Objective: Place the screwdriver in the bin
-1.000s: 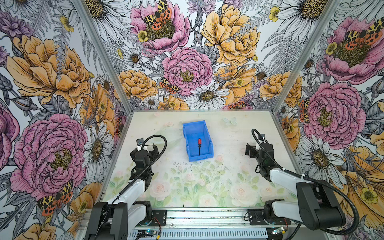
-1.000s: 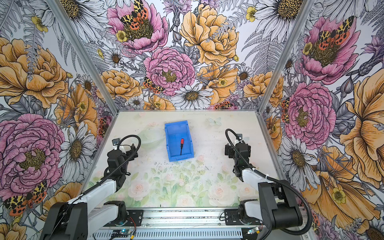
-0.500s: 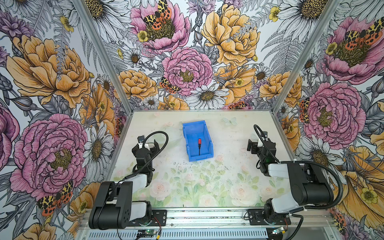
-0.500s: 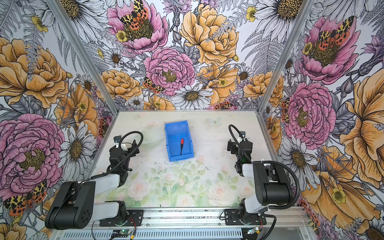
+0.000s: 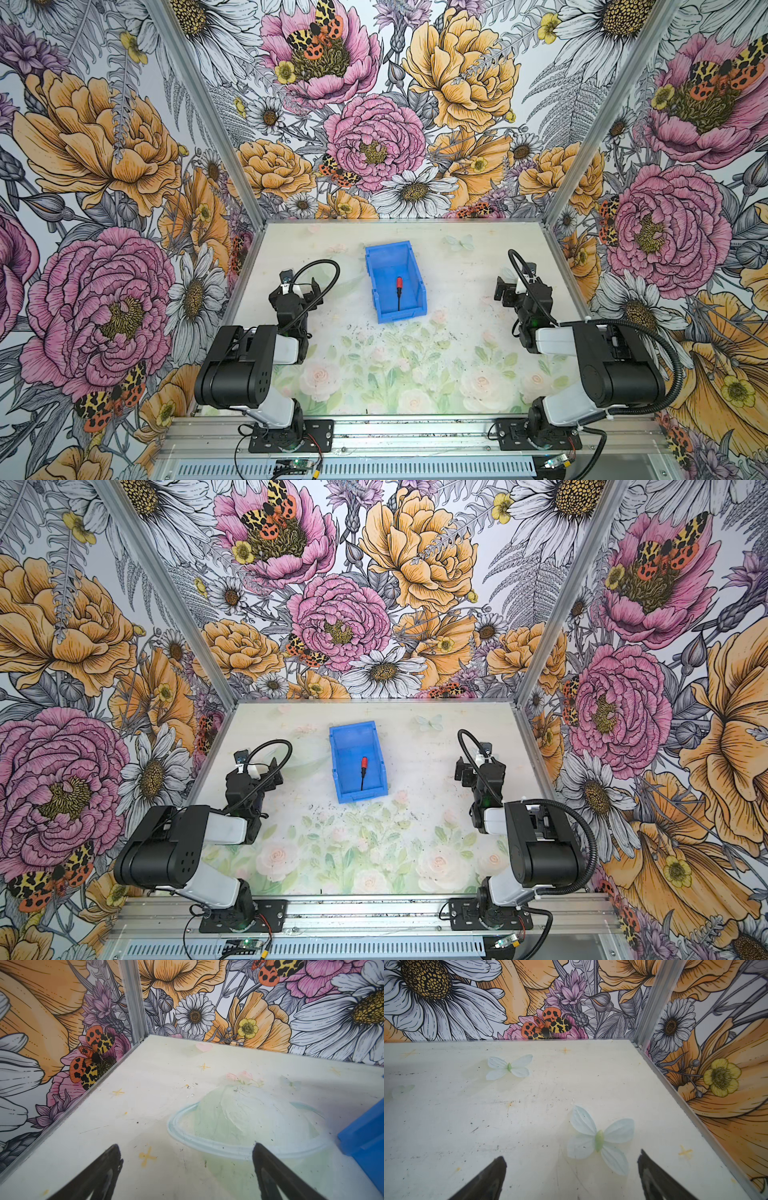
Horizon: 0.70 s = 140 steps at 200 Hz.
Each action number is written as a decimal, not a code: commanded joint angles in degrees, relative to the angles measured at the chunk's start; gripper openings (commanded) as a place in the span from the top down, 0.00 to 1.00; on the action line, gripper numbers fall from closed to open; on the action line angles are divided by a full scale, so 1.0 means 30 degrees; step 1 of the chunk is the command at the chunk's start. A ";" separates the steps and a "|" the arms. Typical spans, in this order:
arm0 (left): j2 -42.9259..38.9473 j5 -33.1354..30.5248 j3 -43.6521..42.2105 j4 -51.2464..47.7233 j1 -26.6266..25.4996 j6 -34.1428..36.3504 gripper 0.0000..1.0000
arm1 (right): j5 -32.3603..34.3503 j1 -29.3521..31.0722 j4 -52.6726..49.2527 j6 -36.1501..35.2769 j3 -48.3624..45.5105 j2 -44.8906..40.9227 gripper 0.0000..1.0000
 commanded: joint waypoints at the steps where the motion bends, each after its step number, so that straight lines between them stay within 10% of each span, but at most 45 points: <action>1: -0.0006 -0.0861 0.0663 -0.0008 -0.0346 0.0285 0.01 | -0.0183 -0.0003 0.0831 0.0207 0.0006 -0.0079 0.00; 140: 0.0006 -0.0135 0.0798 -0.0252 -0.0166 0.0403 0.01 | -0.0198 0.0016 0.0828 0.0203 -0.0013 -0.0075 0.00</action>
